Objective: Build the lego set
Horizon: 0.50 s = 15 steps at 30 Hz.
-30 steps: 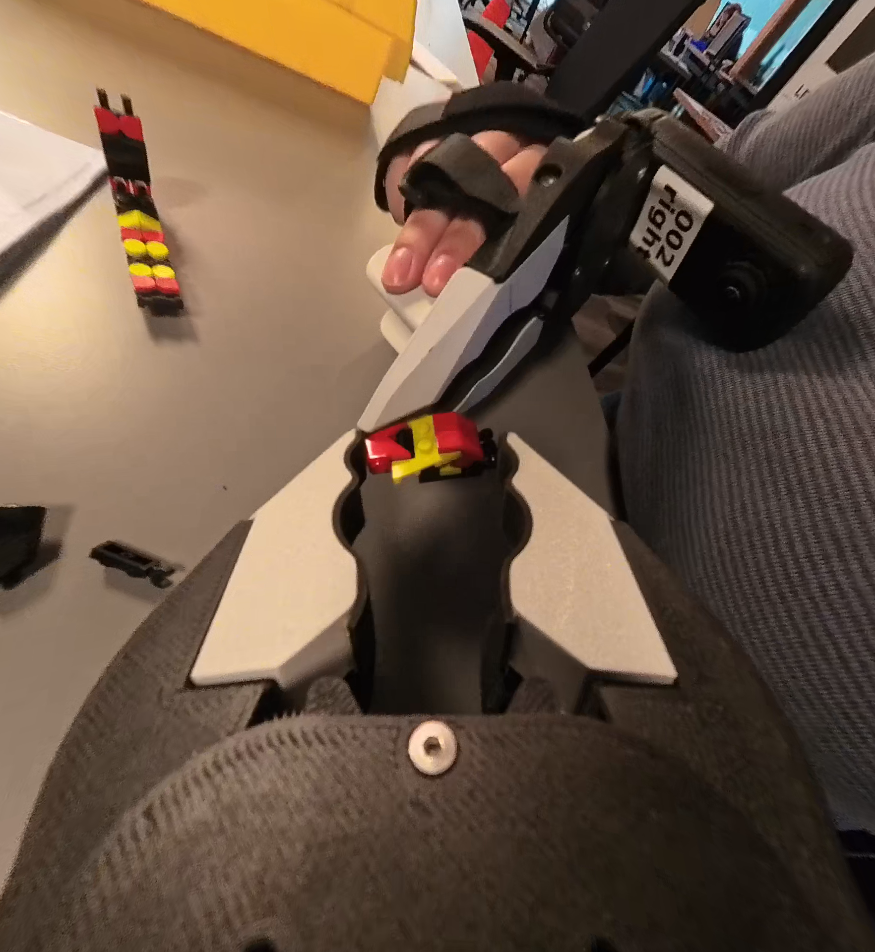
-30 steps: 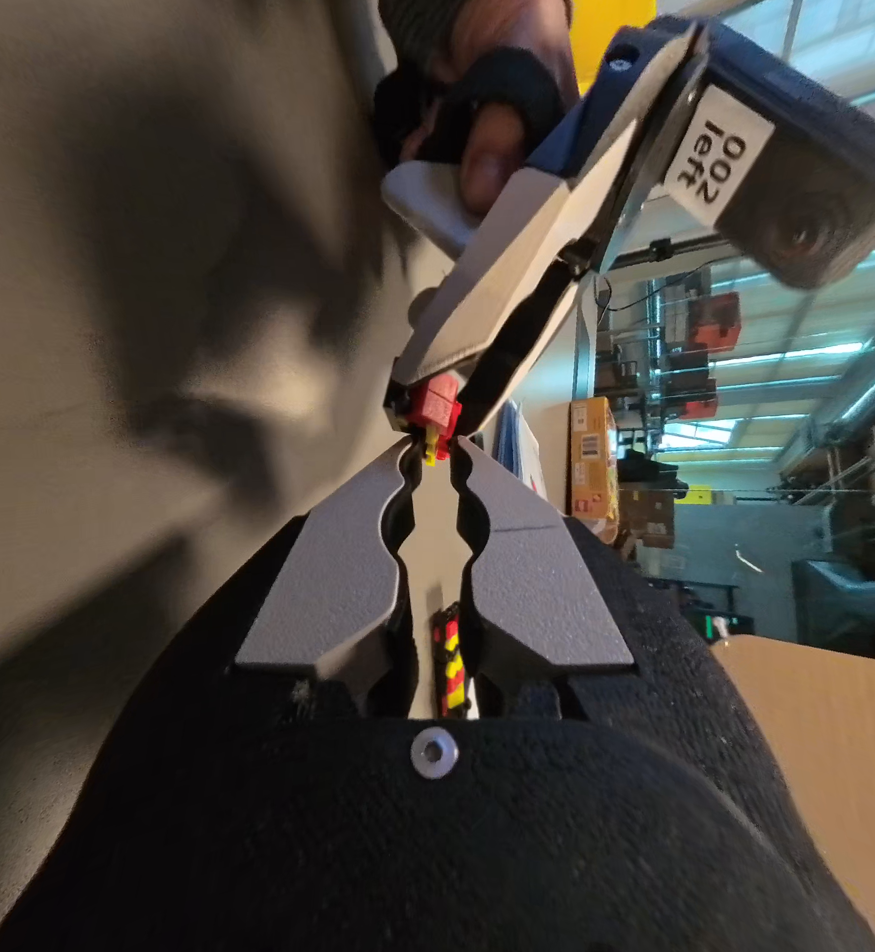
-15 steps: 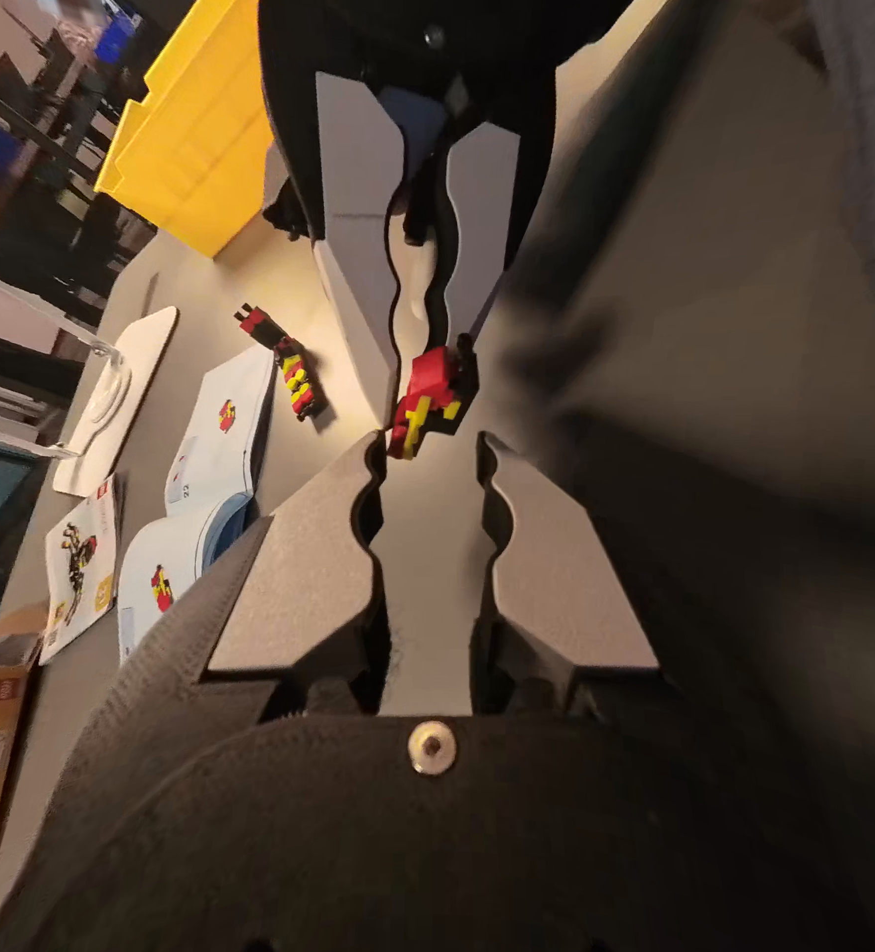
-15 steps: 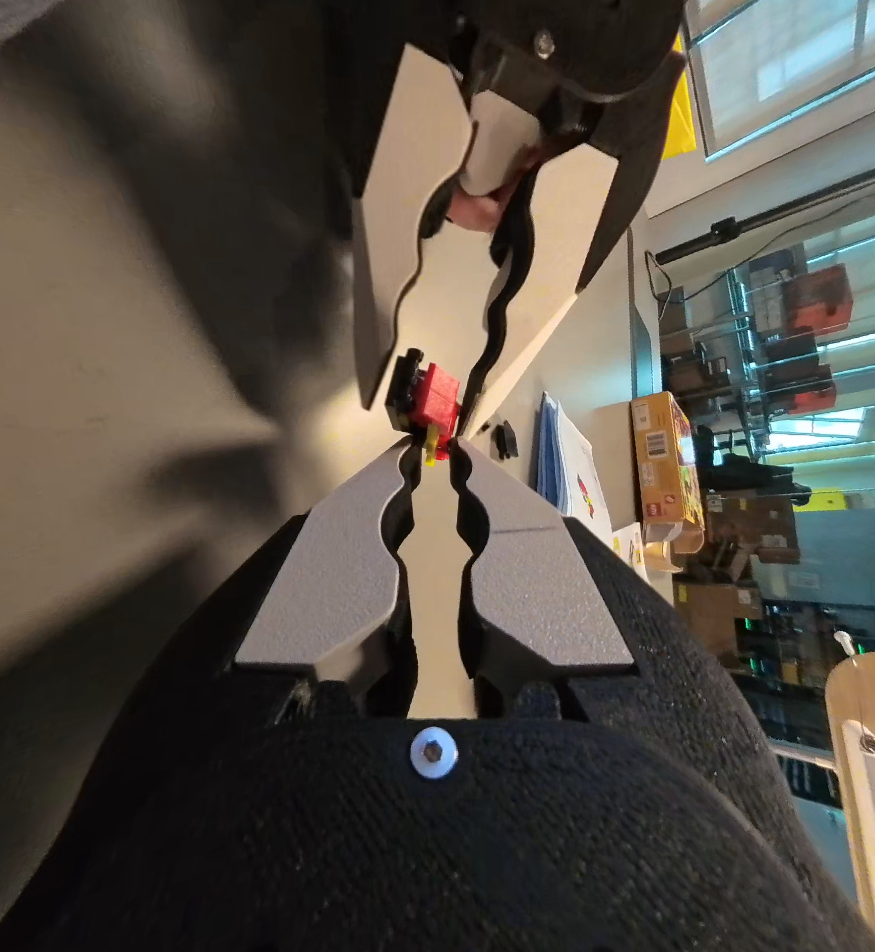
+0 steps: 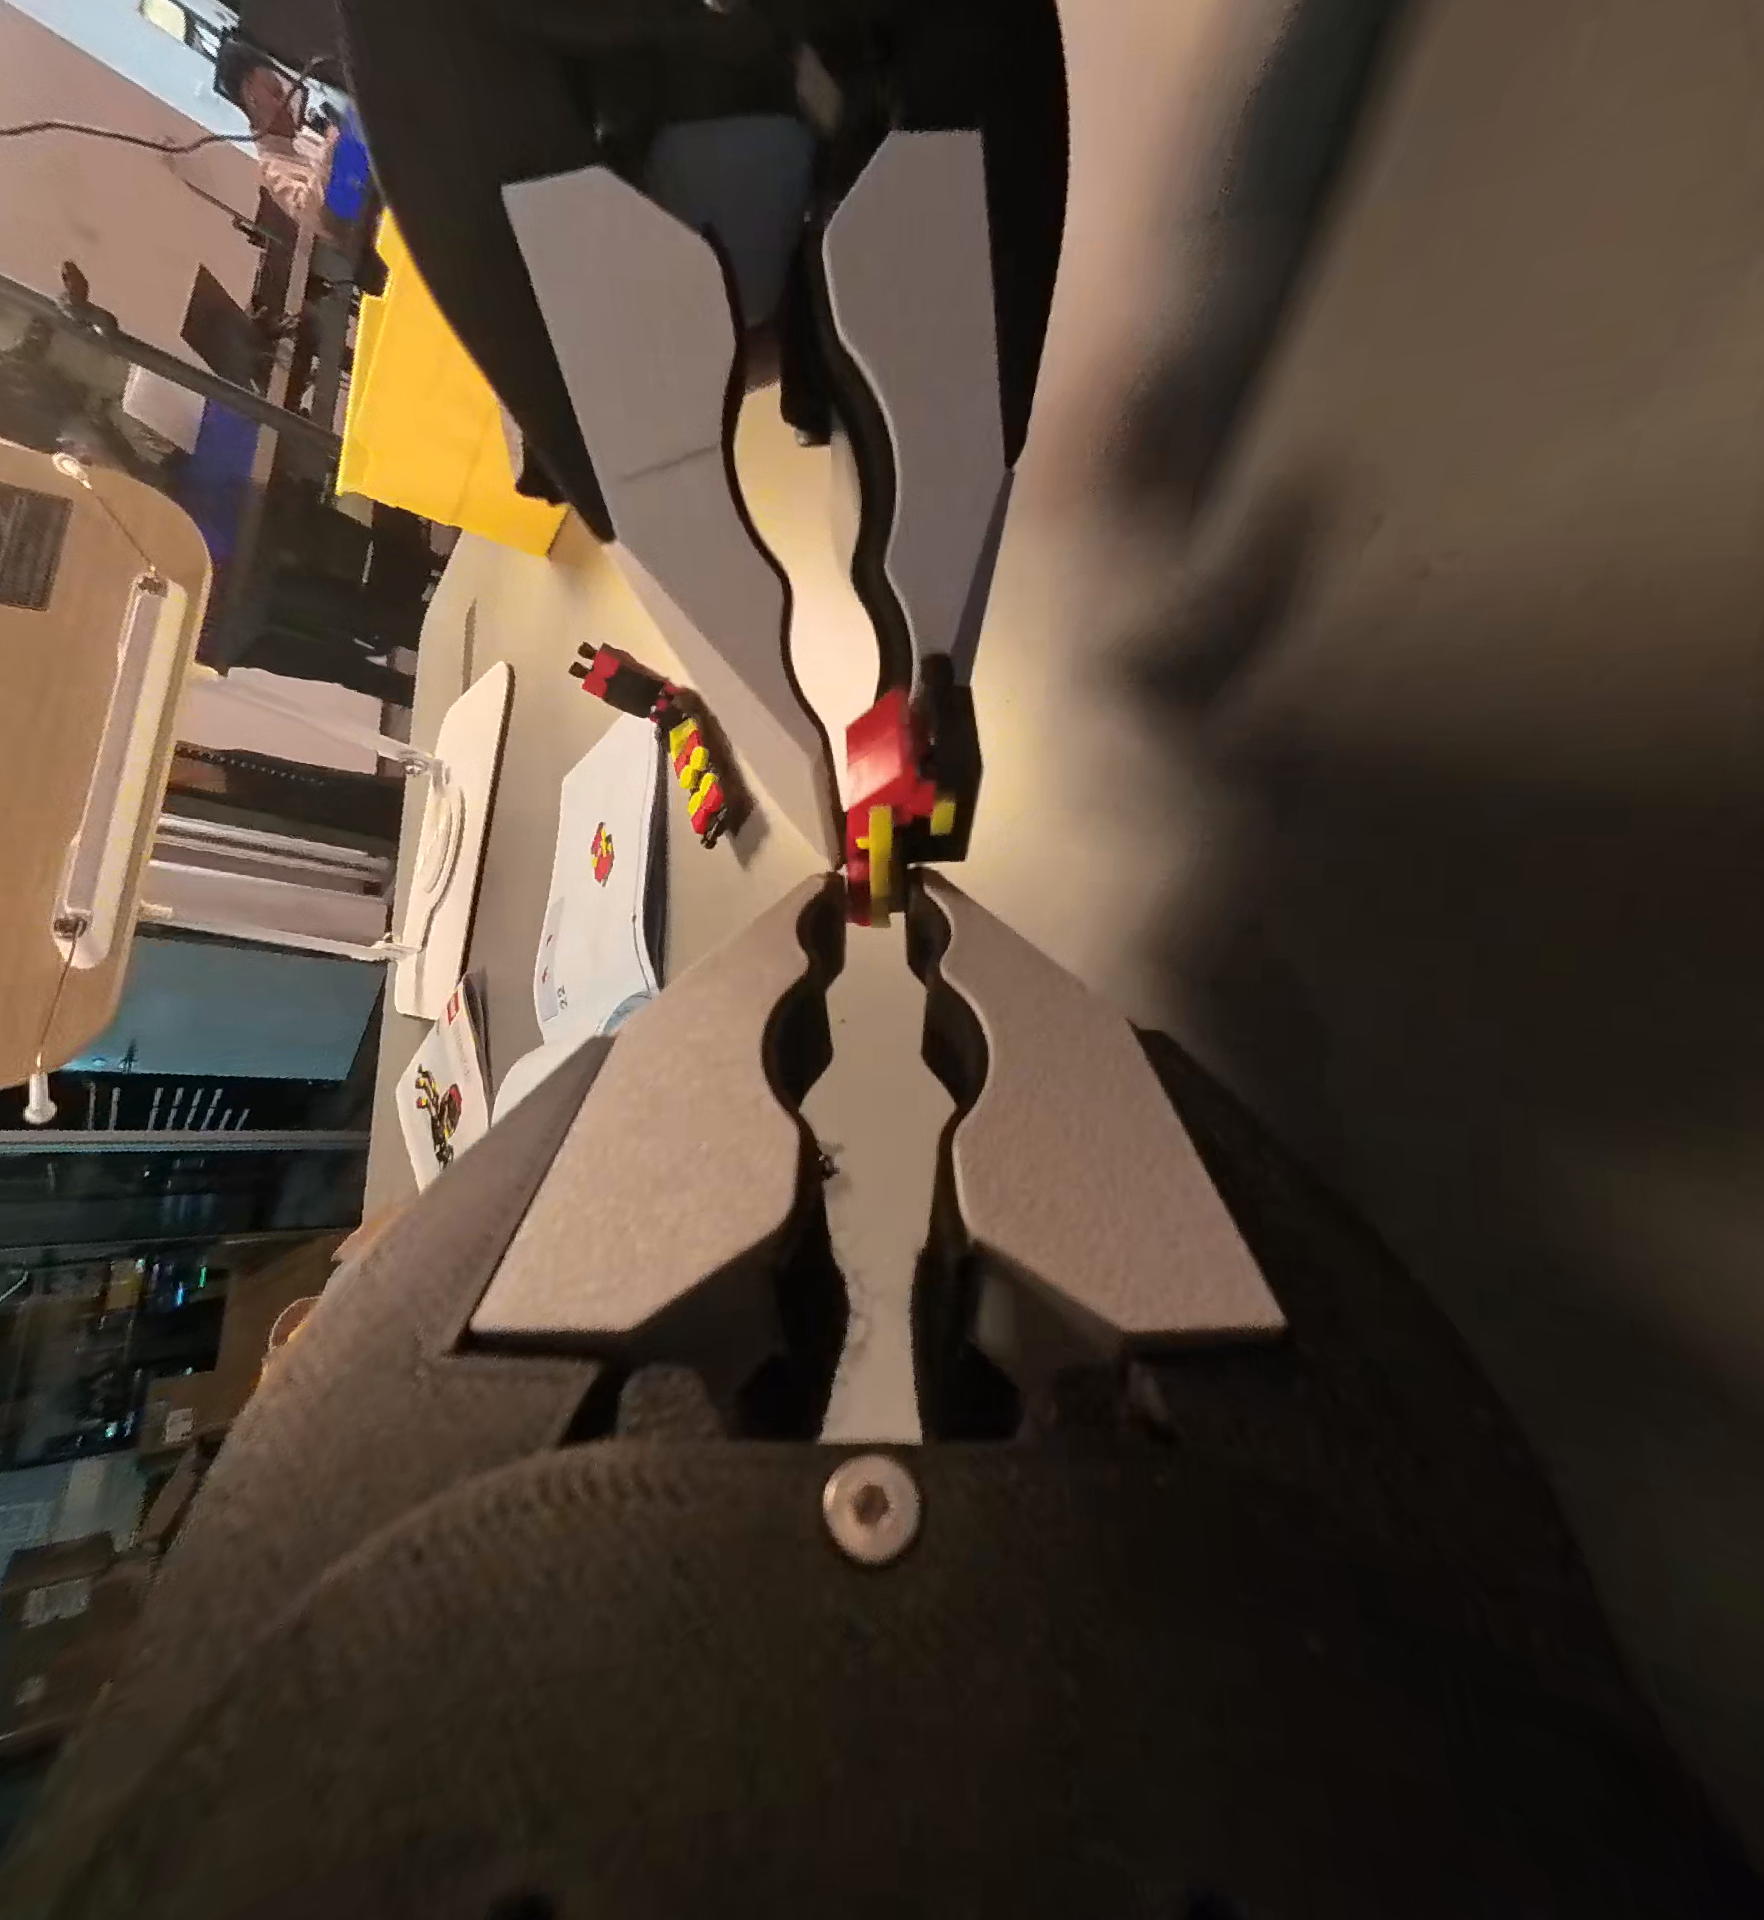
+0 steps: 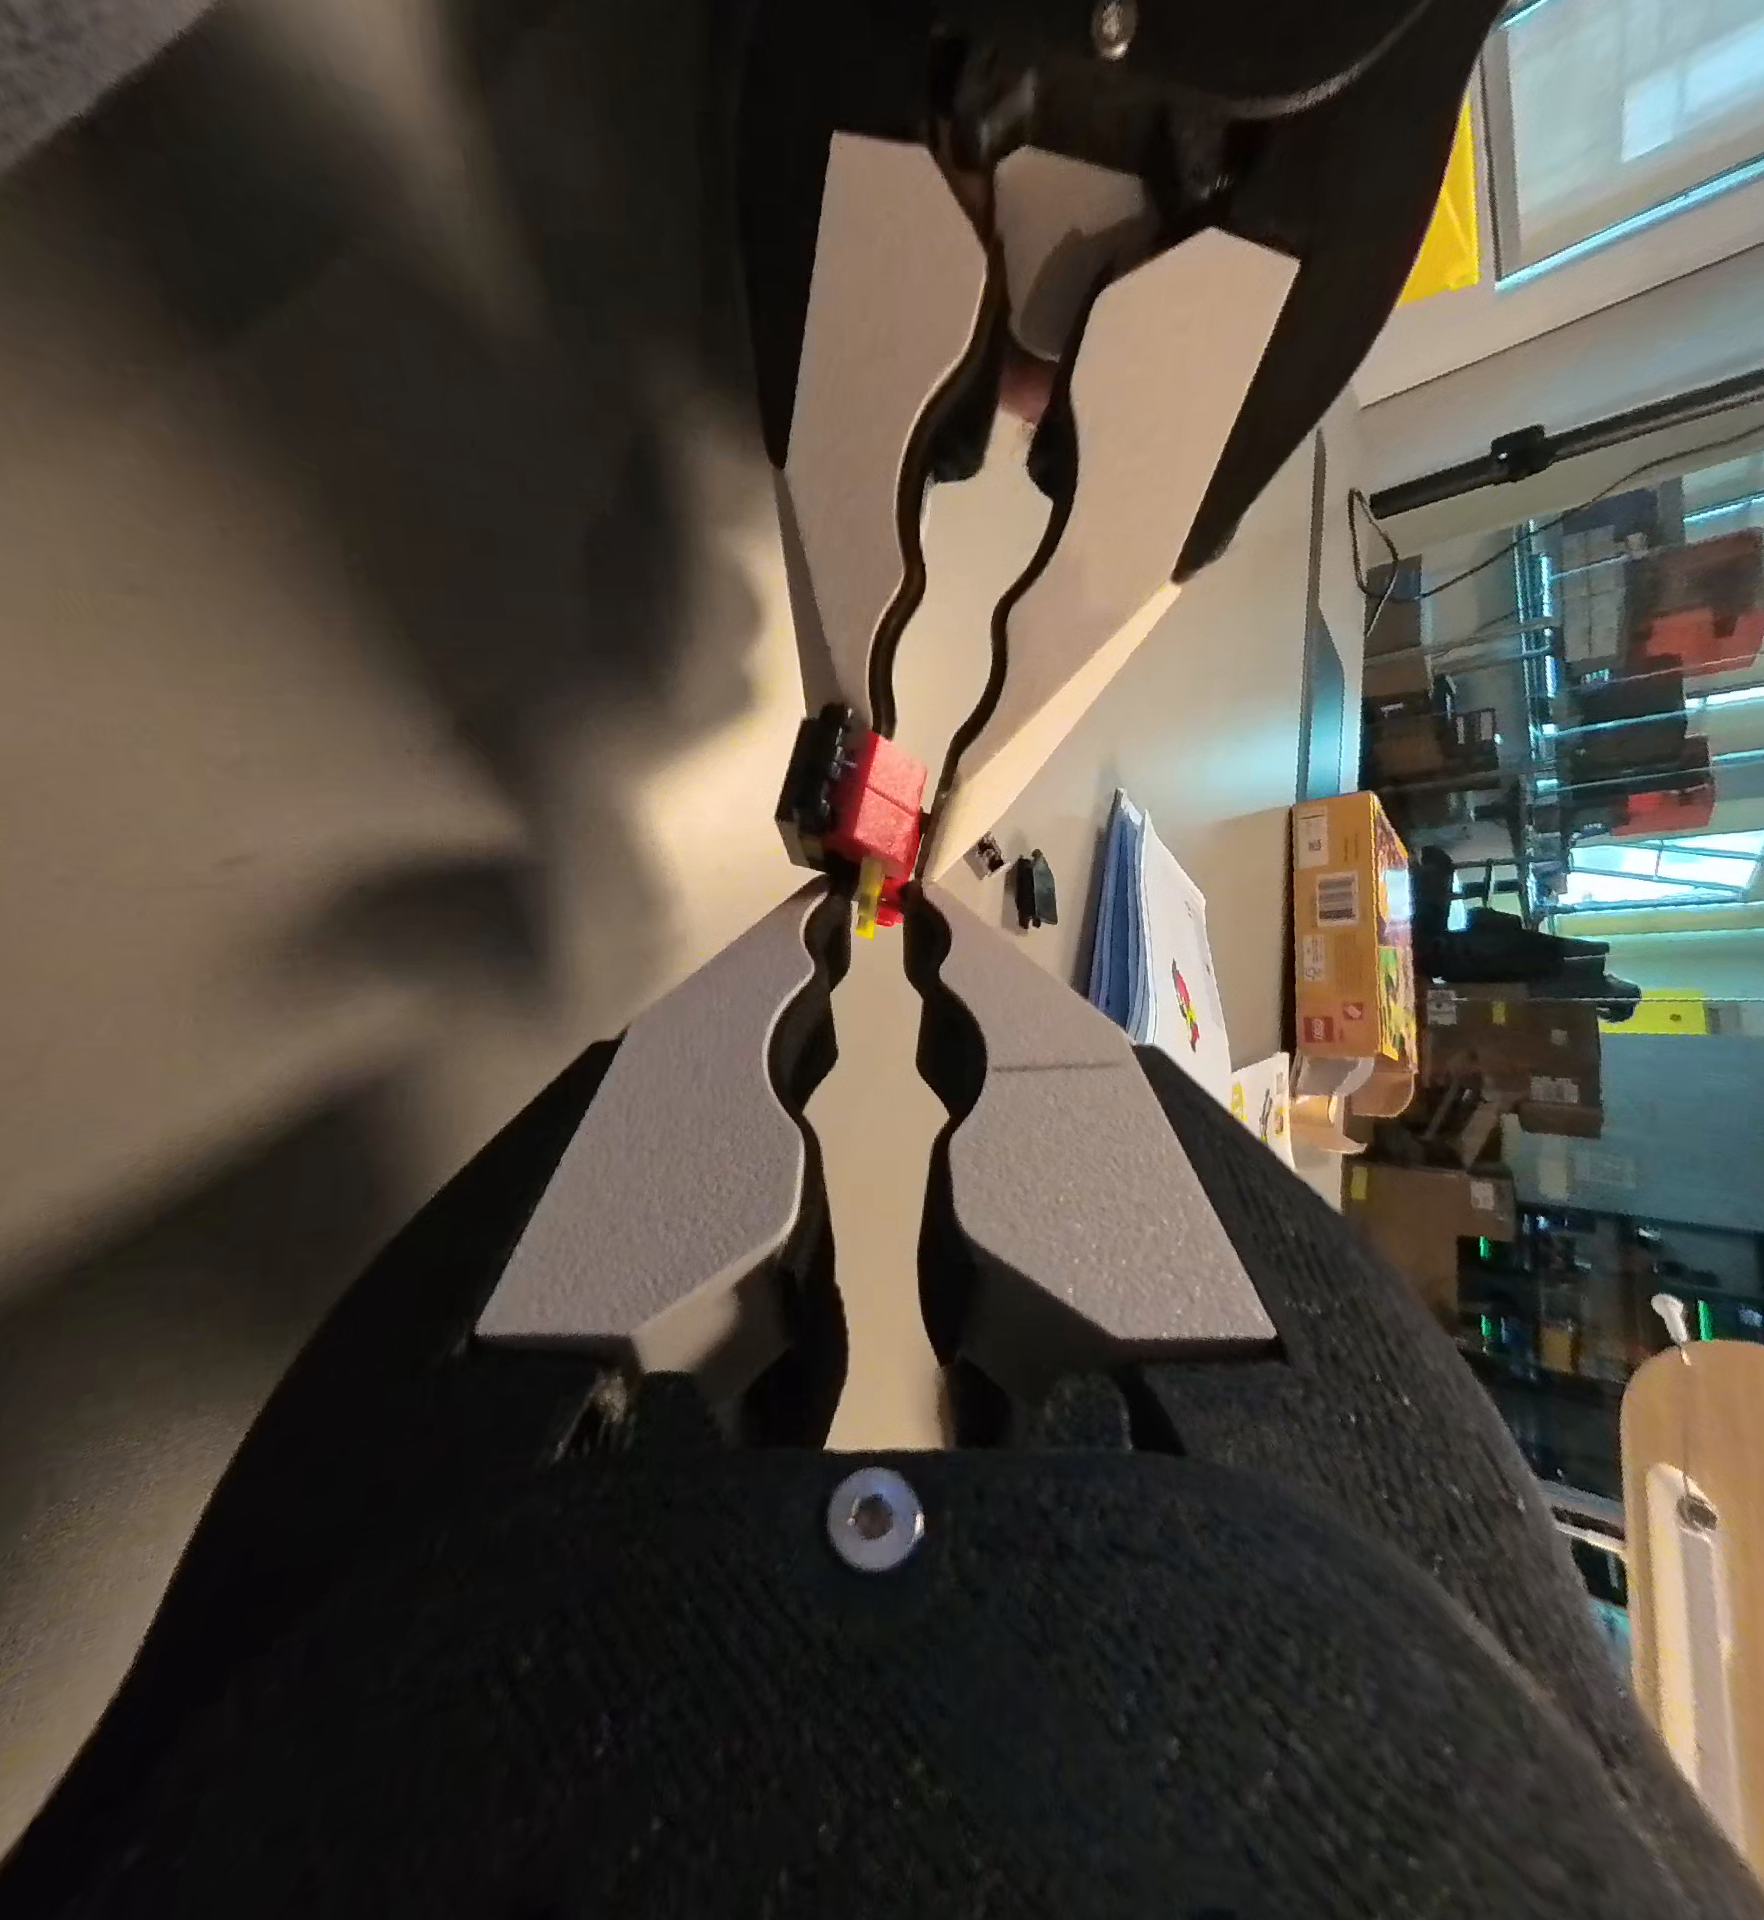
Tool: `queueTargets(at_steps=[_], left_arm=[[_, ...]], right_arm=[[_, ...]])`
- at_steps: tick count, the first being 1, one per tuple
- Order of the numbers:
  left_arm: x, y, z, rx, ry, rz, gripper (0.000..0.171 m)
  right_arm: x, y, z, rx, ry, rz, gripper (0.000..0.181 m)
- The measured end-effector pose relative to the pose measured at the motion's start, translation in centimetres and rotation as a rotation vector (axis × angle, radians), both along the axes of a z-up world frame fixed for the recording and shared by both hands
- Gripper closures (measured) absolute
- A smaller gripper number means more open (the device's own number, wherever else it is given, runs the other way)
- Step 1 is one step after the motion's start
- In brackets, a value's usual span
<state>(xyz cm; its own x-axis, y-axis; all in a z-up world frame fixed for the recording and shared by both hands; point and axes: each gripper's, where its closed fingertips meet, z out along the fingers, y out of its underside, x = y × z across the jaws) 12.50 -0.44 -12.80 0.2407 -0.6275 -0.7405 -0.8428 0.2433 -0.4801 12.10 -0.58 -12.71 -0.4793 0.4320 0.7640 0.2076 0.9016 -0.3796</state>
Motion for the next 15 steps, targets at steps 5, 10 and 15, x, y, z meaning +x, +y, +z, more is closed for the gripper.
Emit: queueTargets(at_steps=[5,10,15], left_arm=[[-0.1,0.3,-0.1,0.011,0.008,0.022,0.162],[-0.5,0.7,0.5,-0.231,-0.3,0.093,0.123],[0.6,0.2,2.3,-0.585,-0.734,0.066,0.105]], right_arm=[[-0.2,0.4,0.0,0.053,0.046,-0.013,0.173],[-0.7,2.2,1.2,0.218,0.197,-0.08,0.172],[-1.1,2.5,2.6,0.29,0.301,-0.094,0.173]])
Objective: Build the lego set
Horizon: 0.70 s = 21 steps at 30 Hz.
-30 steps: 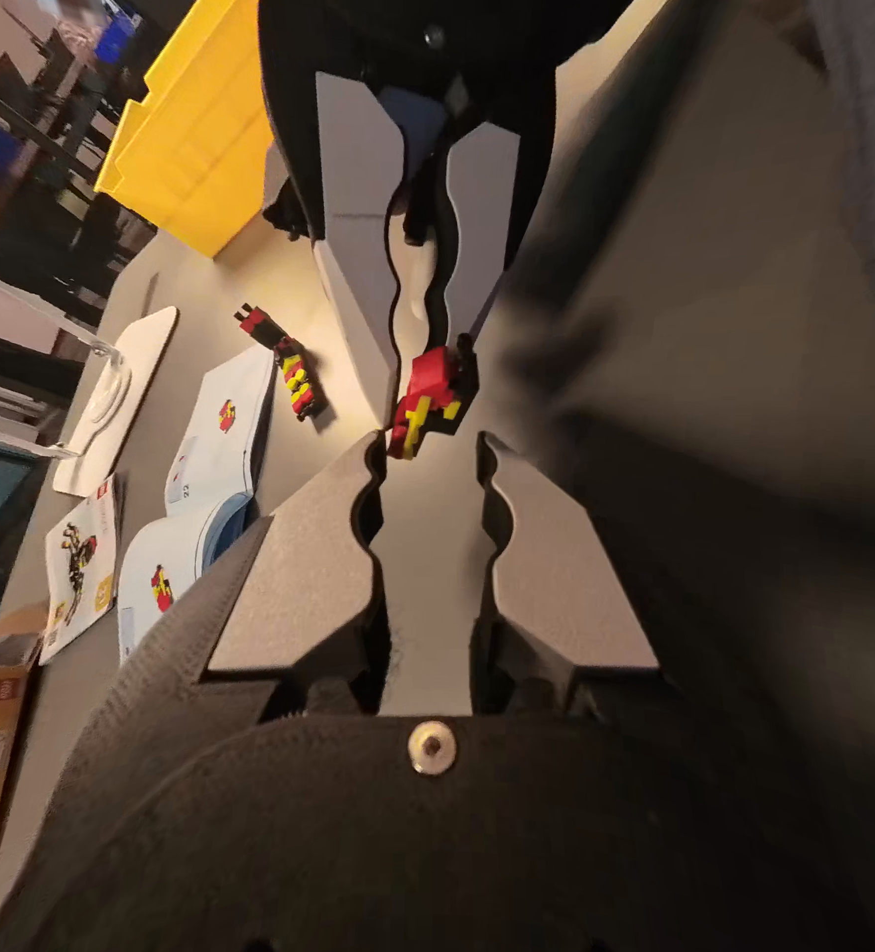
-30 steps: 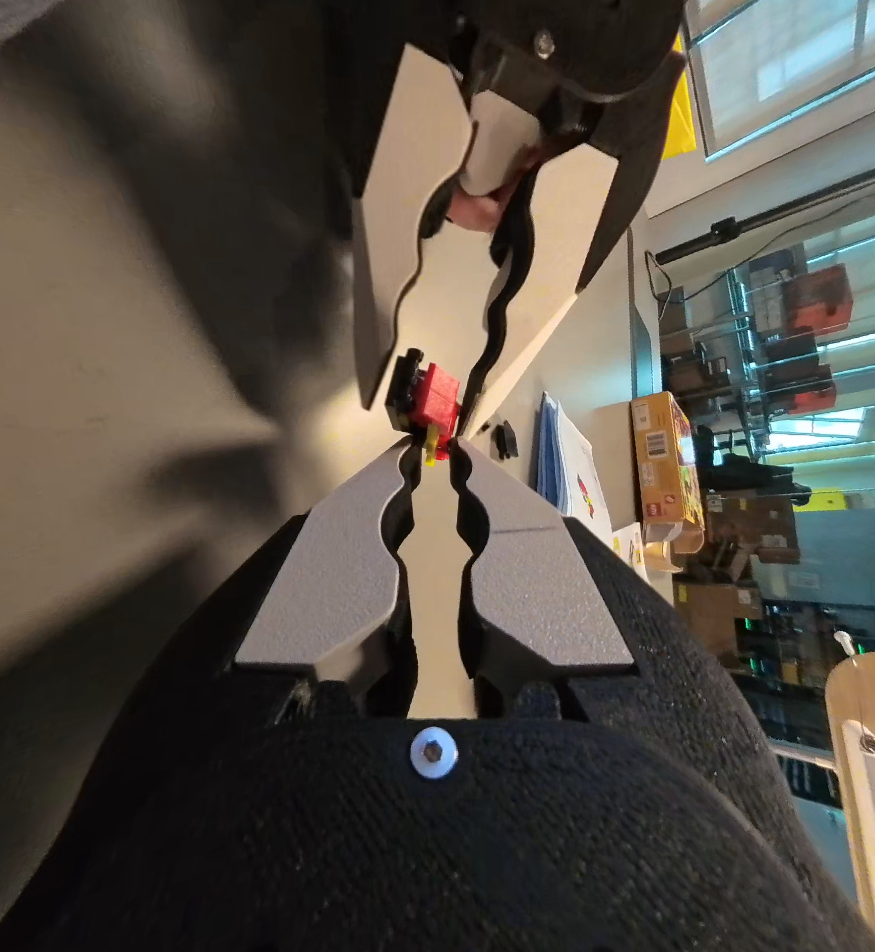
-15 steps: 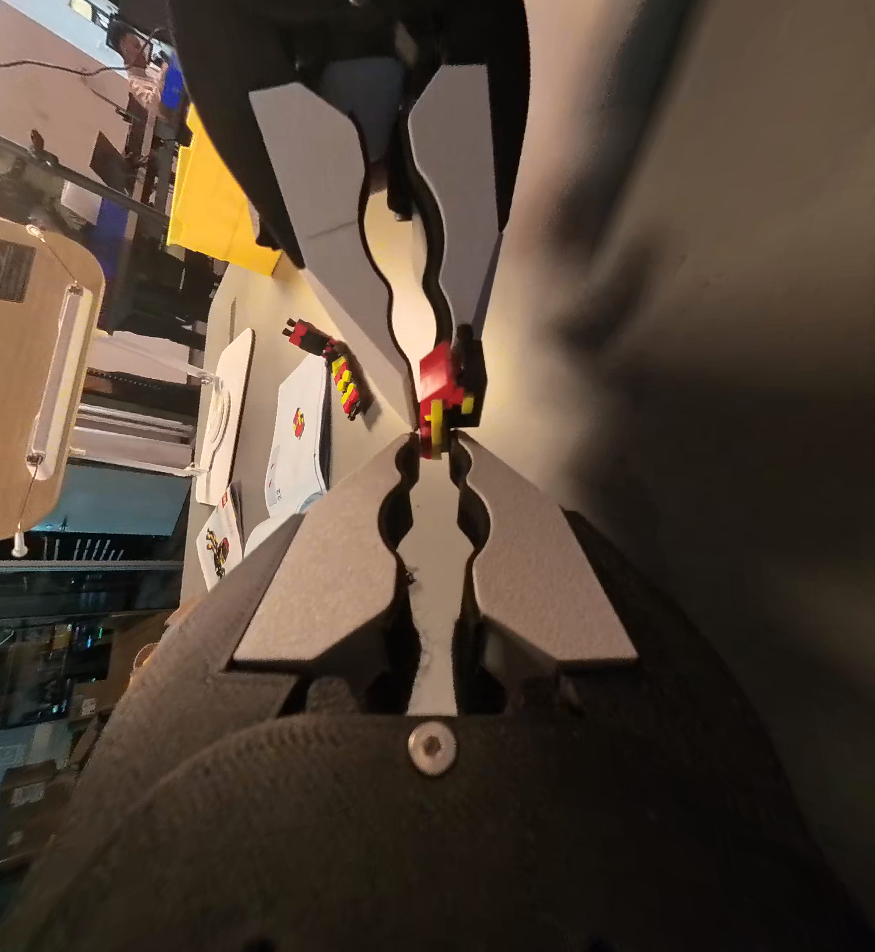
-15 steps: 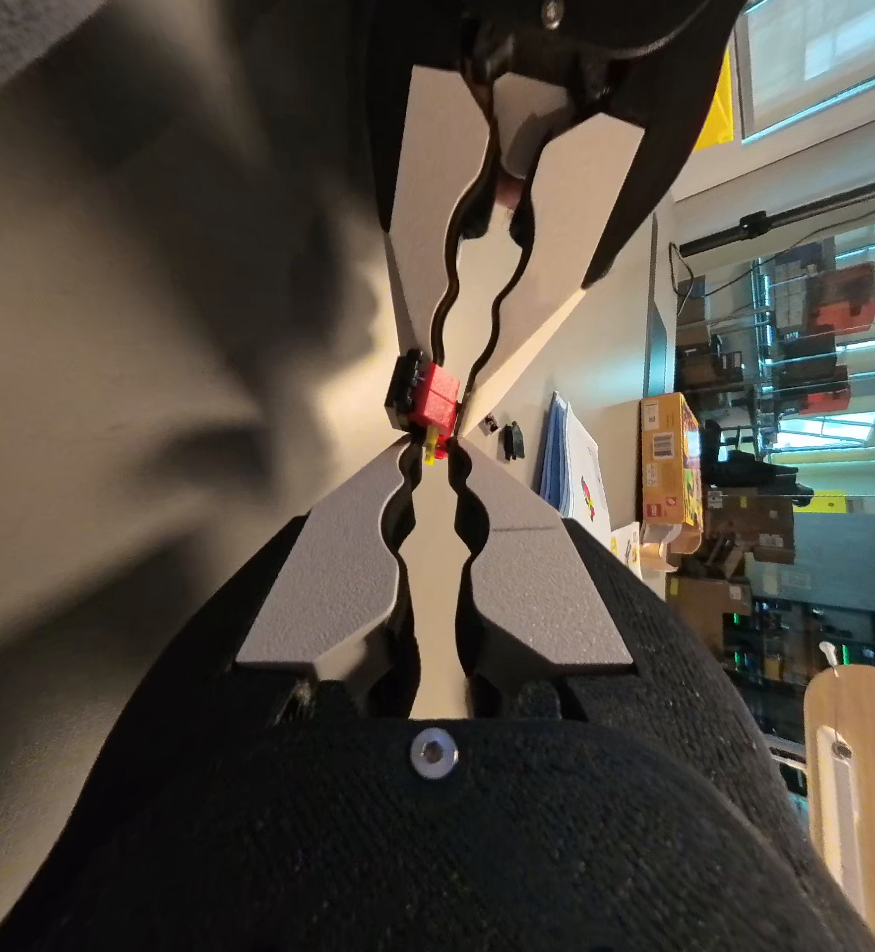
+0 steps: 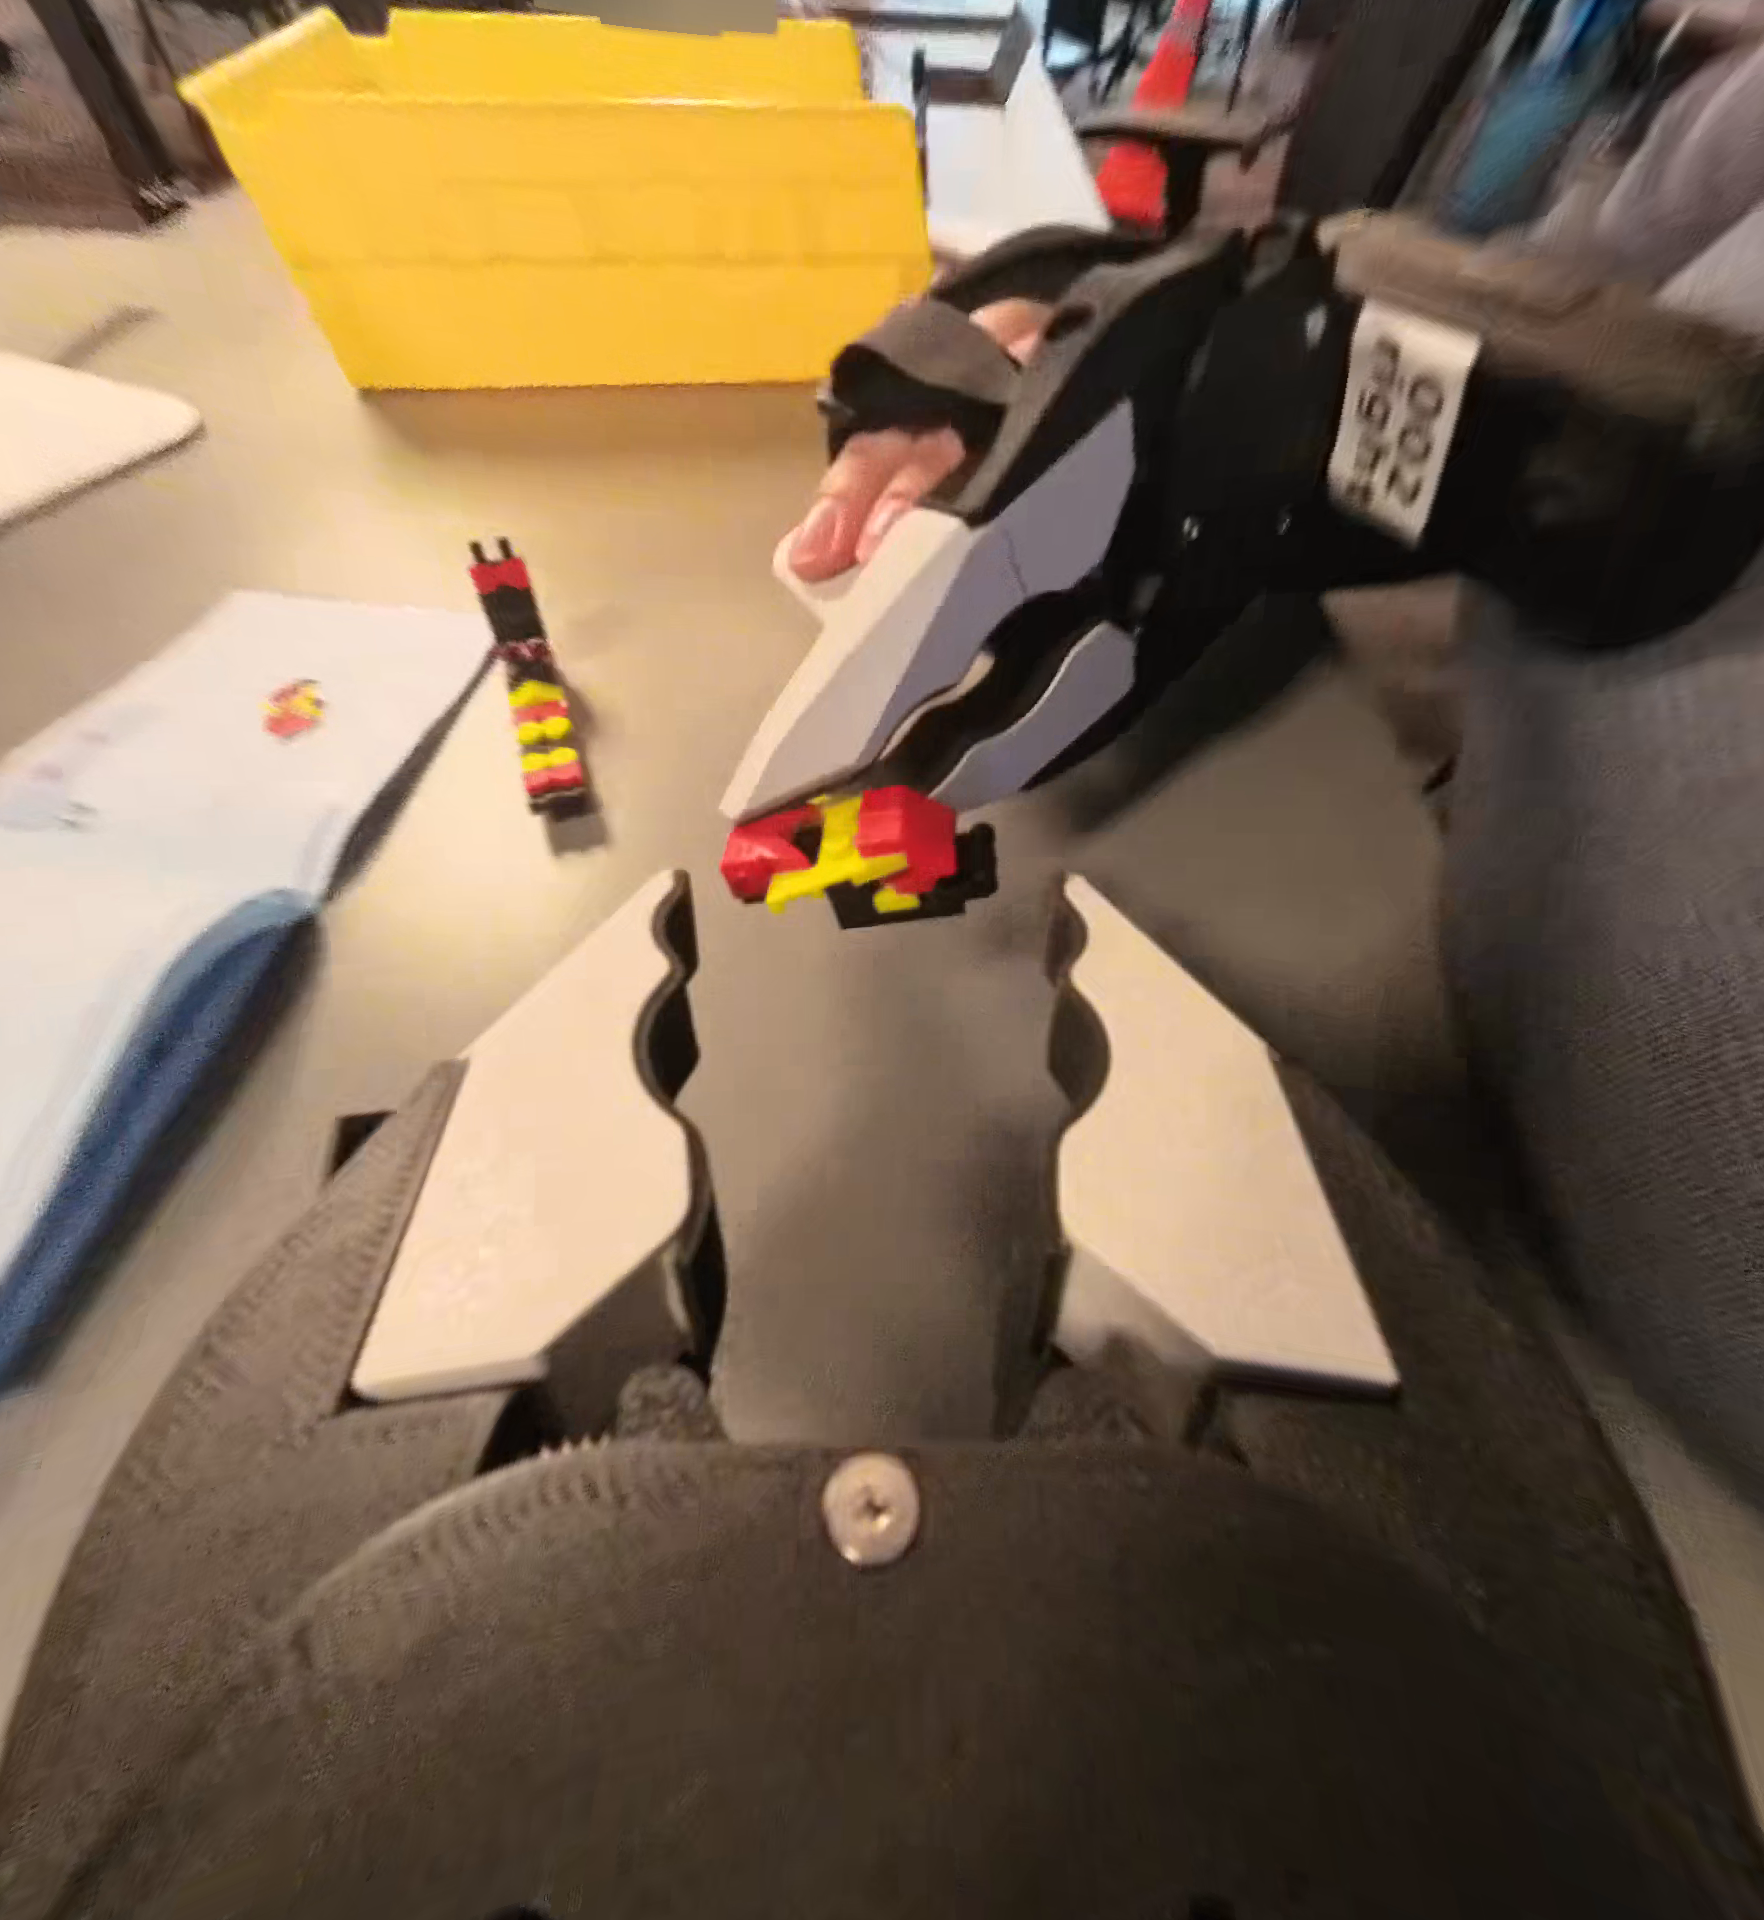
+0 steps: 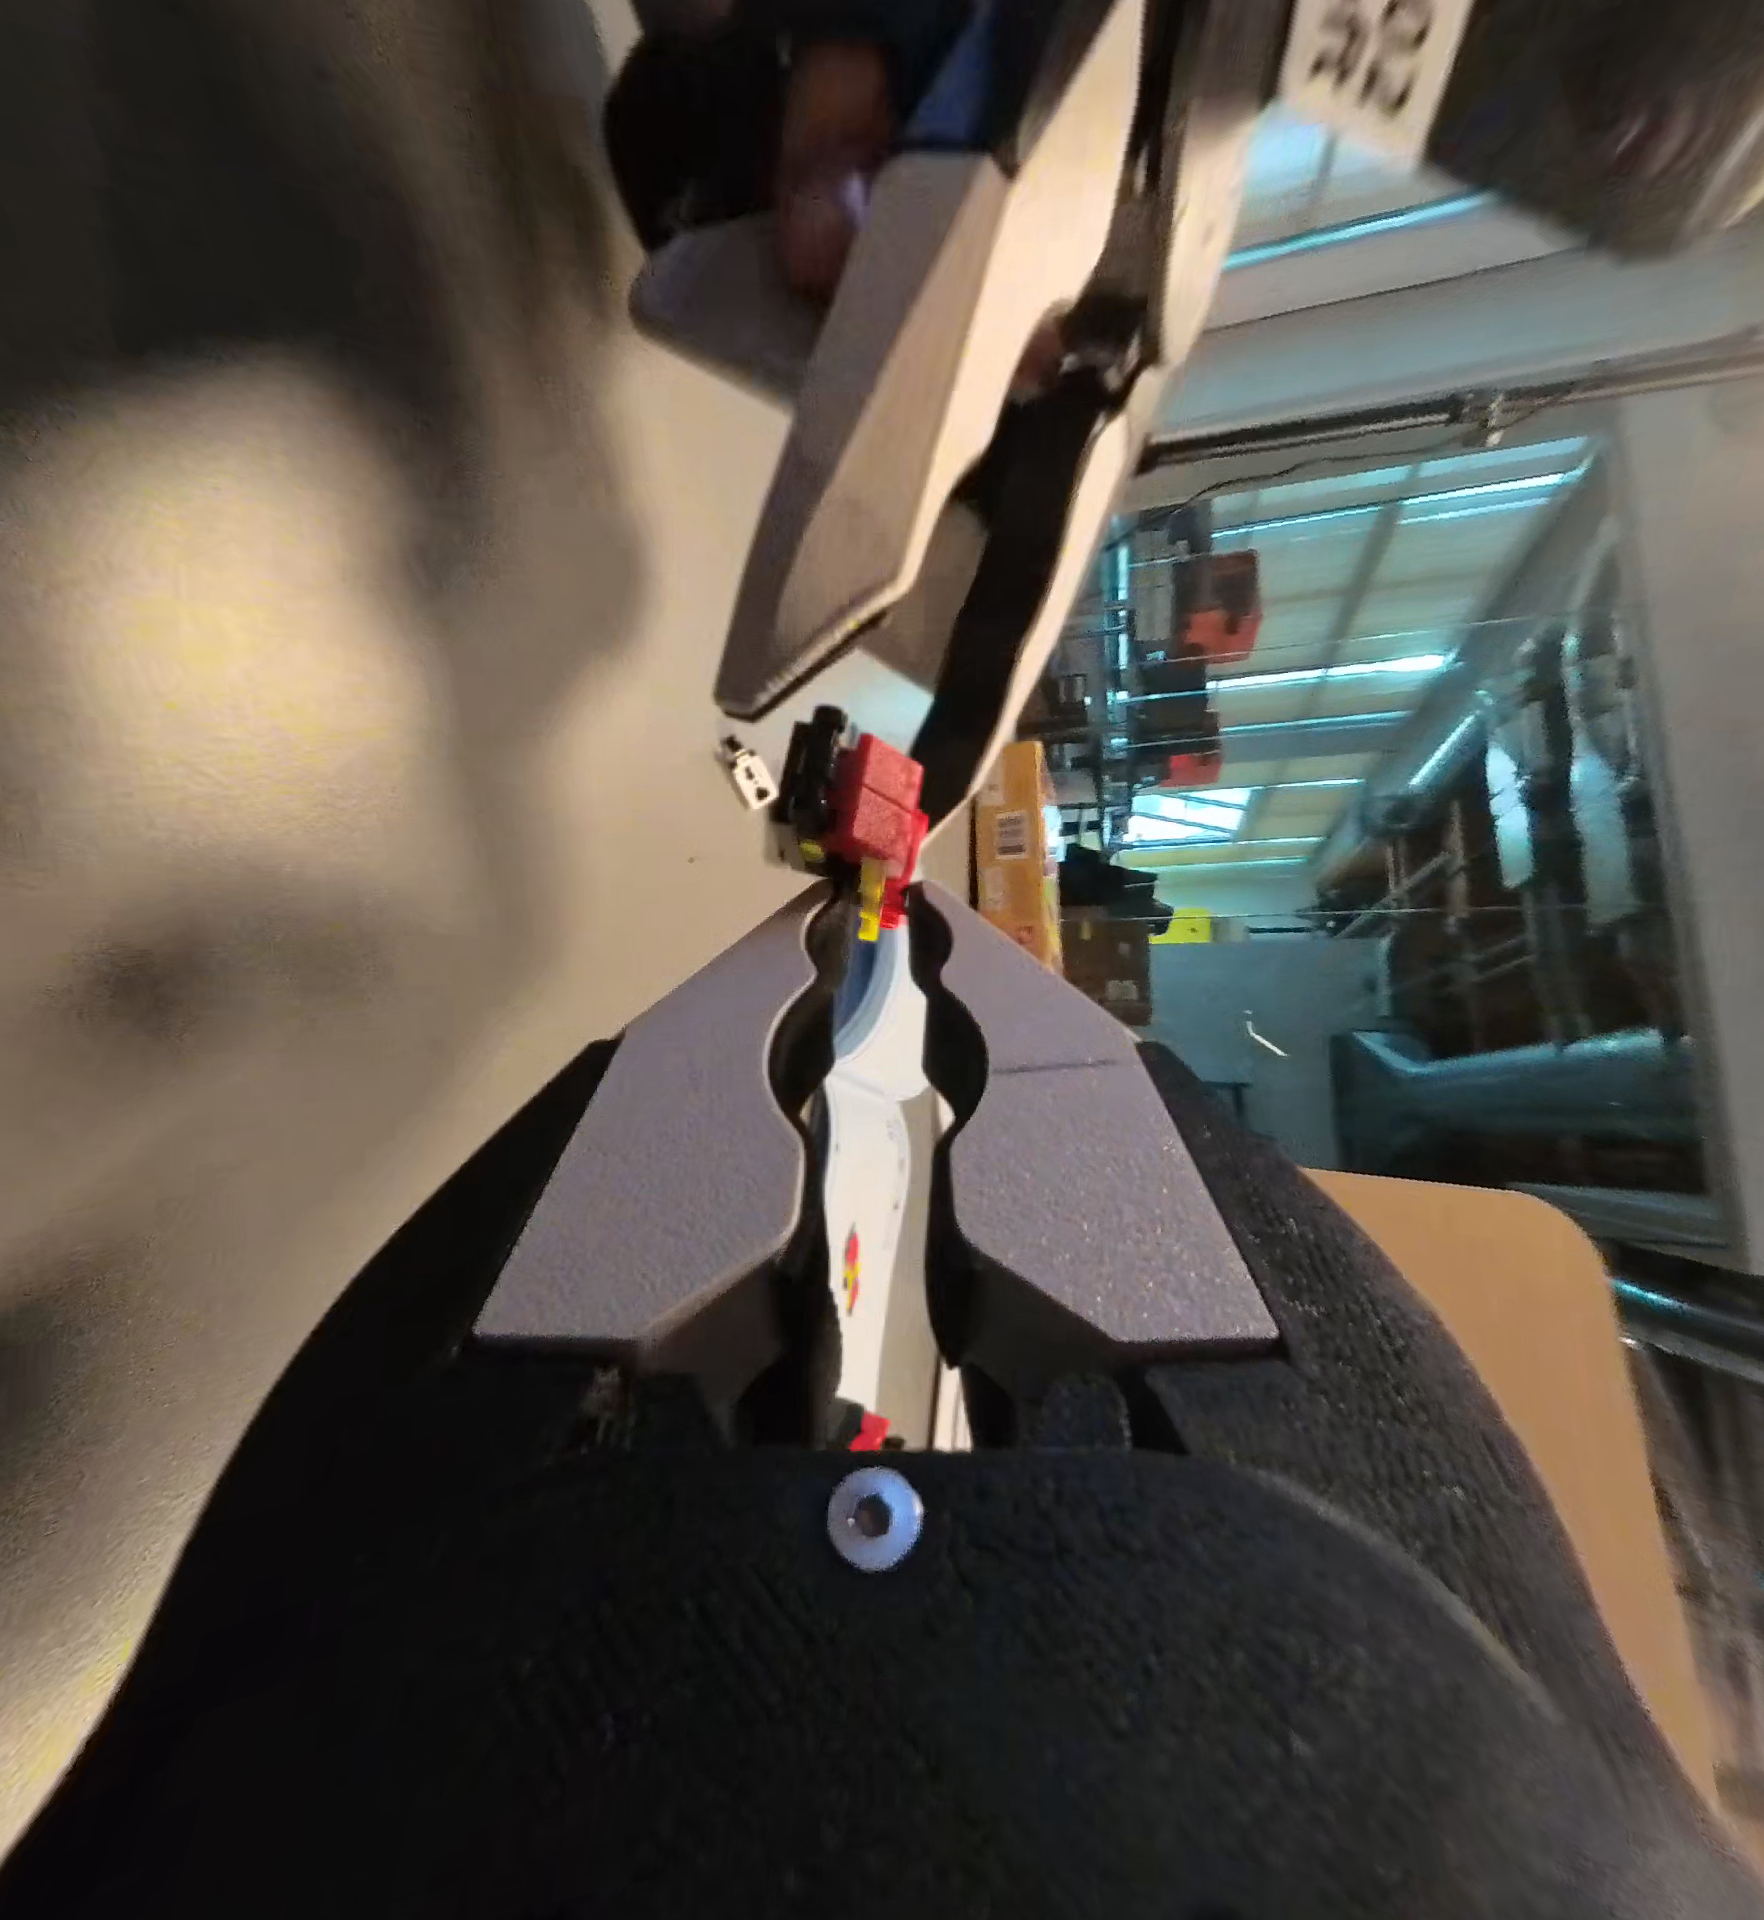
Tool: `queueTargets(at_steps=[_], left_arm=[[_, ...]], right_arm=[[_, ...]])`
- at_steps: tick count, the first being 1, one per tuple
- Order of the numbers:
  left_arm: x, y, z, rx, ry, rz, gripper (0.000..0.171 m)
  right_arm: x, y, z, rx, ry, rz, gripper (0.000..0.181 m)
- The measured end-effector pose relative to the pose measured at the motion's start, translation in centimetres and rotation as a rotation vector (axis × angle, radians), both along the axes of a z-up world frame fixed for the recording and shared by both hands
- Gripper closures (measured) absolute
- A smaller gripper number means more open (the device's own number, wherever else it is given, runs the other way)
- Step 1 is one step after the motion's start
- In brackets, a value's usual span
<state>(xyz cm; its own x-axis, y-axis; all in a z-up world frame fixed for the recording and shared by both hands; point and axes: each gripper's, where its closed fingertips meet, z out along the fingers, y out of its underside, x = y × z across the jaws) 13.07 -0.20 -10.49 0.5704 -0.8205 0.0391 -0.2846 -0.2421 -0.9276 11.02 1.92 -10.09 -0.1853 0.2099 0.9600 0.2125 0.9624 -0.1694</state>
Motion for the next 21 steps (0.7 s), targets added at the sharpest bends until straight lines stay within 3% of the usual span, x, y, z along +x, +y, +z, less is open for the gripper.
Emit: queueTargets(at_steps=[3,11,13,15,17,18,21], left_arm=[[0.3,0.0,-0.2,-0.107,-0.09,-0.007,0.112],[0.3,-0.1,0.7,-0.092,-0.159,-0.026,0.12],[0.2,0.0,0.5,-0.101,-0.151,-0.025,0.12],[0.4,-0.2,0.5,-0.105,-0.157,-0.035,0.12],[0.5,-0.3,0.6,-0.109,-0.16,-0.047,0.12],[0.5,-0.4,0.7,-0.106,-0.166,-0.05,0.12],[0.5,-0.5,1.0,-0.13,-0.198,-0.06,0.12]], right_arm=[[-0.3,-0.3,0.5,0.028,0.026,0.017,0.173],[-0.6,-0.6,1.1,0.045,0.059,0.034,0.172],[-0.7,-0.6,1.2,0.023,0.073,0.036,0.149],[-0.7,-0.8,0.8,0.014,0.055,0.044,0.144],[-0.8,-0.9,0.7,0.016,0.049,0.05,0.148],[-0.7,-1.0,0.6,0.02,0.037,0.053,0.161],[-0.8,-1.0,0.6,0.015,0.032,0.05,0.163]])
